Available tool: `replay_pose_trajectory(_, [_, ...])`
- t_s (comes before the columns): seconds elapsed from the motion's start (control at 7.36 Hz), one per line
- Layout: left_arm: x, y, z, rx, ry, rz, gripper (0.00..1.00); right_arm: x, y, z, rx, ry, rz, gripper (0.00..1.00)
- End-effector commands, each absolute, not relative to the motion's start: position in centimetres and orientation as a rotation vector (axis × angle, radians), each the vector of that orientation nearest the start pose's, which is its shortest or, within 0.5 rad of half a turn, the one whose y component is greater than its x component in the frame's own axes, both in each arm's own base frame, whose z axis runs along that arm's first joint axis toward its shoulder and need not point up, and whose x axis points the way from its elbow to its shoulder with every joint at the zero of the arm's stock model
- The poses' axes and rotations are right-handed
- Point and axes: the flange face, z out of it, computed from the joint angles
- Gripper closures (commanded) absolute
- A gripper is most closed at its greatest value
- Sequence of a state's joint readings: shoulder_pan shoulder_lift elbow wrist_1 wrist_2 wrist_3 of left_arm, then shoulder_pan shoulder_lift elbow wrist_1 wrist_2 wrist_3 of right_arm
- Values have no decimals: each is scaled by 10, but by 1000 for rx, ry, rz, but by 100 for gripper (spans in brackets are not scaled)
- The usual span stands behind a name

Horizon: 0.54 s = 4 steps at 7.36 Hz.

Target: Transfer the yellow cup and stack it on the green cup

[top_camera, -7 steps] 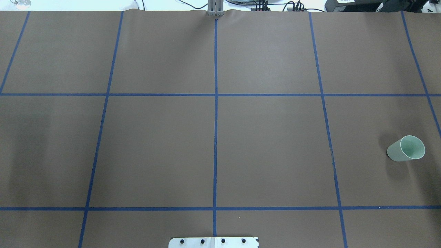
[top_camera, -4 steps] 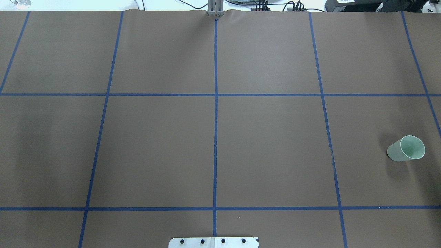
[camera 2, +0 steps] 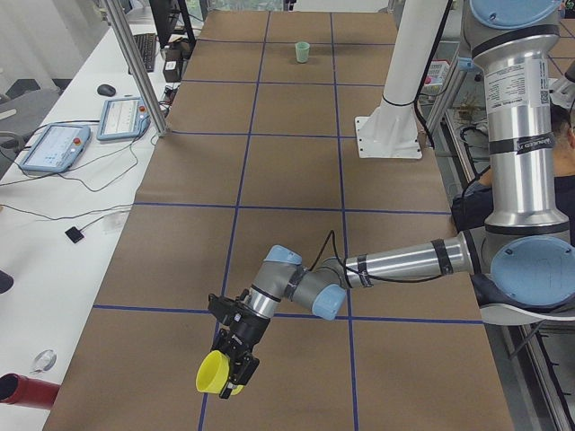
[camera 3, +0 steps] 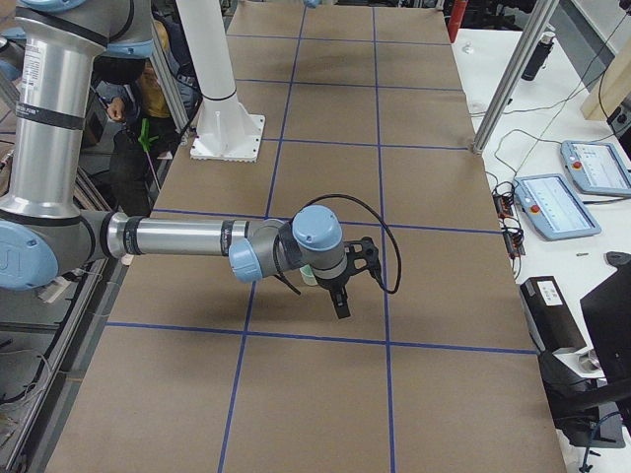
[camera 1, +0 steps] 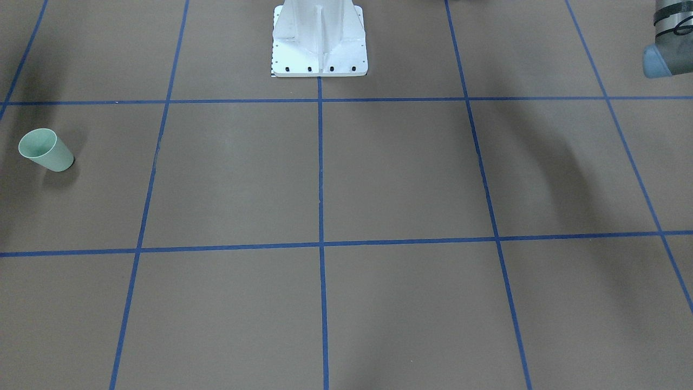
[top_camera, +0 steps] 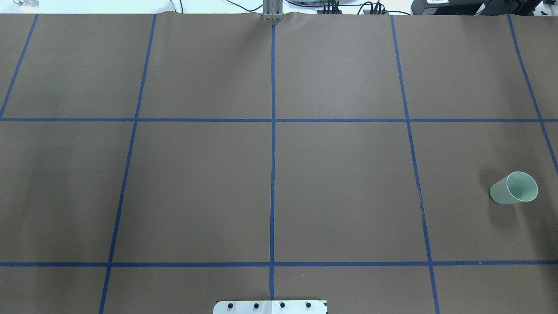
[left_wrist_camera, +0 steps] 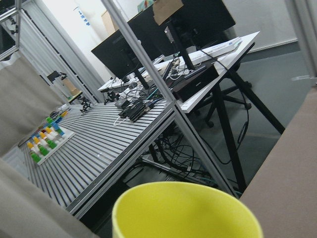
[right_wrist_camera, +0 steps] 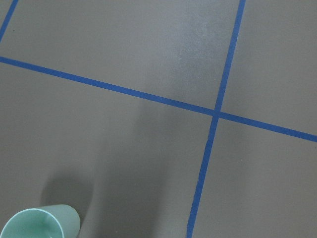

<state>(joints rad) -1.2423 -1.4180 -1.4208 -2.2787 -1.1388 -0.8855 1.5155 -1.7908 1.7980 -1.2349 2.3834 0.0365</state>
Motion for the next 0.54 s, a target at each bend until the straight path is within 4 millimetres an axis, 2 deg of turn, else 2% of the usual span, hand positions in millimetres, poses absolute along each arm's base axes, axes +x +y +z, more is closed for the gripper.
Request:
replay_pose_trajectory(0.0, [-5,-484,724,594,66,-573,78,37,-419,604,286,-831,-159,0])
replay_pose_trajectory(0.41, [10,-489,693,706,242,-405,79,38,-420,603,289,-831,-159,0])
